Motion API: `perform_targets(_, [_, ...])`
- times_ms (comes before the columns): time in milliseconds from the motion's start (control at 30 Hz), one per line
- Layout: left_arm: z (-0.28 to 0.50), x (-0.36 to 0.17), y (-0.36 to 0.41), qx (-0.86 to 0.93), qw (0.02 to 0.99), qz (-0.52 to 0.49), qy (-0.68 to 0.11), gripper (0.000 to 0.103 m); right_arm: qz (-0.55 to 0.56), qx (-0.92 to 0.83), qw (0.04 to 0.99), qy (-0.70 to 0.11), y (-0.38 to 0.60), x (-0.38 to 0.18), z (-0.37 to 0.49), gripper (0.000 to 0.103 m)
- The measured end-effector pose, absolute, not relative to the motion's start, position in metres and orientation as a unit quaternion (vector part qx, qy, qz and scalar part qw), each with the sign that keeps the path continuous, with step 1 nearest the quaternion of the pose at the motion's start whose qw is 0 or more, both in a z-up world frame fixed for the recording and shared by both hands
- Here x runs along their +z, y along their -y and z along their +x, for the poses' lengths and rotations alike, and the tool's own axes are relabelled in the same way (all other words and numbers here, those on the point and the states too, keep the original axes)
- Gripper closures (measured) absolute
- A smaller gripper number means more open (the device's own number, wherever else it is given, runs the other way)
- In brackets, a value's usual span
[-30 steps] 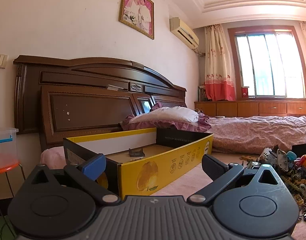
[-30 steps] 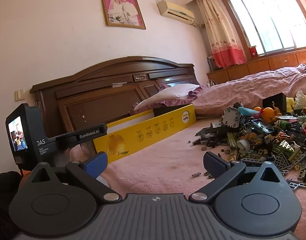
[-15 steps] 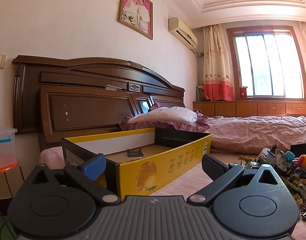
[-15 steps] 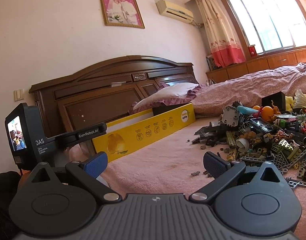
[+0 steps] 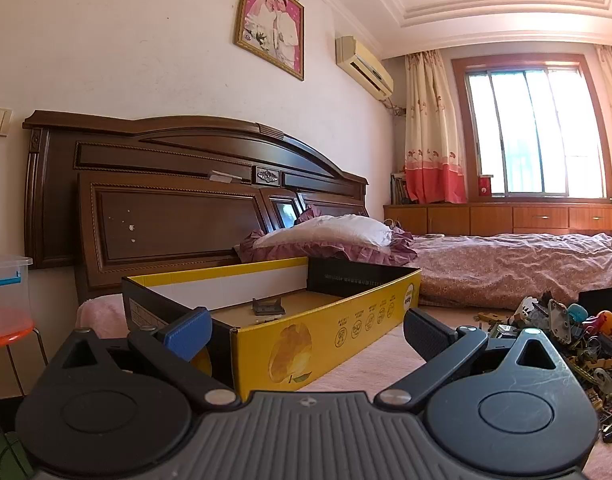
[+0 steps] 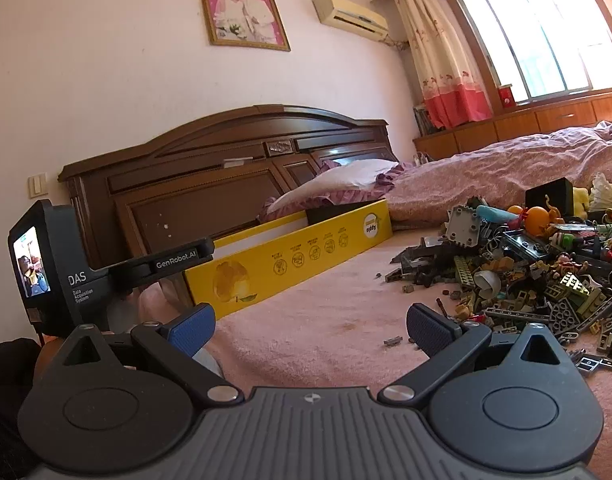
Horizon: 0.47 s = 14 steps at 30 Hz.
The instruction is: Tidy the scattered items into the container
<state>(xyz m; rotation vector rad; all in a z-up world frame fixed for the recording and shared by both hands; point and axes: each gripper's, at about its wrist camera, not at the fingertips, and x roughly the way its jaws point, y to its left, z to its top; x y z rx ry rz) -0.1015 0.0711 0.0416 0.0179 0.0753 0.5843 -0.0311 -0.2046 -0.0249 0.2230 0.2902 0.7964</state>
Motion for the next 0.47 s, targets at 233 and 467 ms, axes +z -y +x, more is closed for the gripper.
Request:
perform_targets(233, [-0.1012, 0.0411, -0.0709, 0.286, 0.958, 0.010, -0.036, 0.000, 0.109, 0.386, 0.905, -0.142, 0.2041, -0.0249, -0.0316, 0.000])
perform_targets(467, [-0.1008, 0.0395, -0.0707, 0.285, 0.958, 0.016, -0.030, 0.001, 0.108, 0.388, 0.904, -0.144, 0.2033, -0.0250, -0.0311, 0.000])
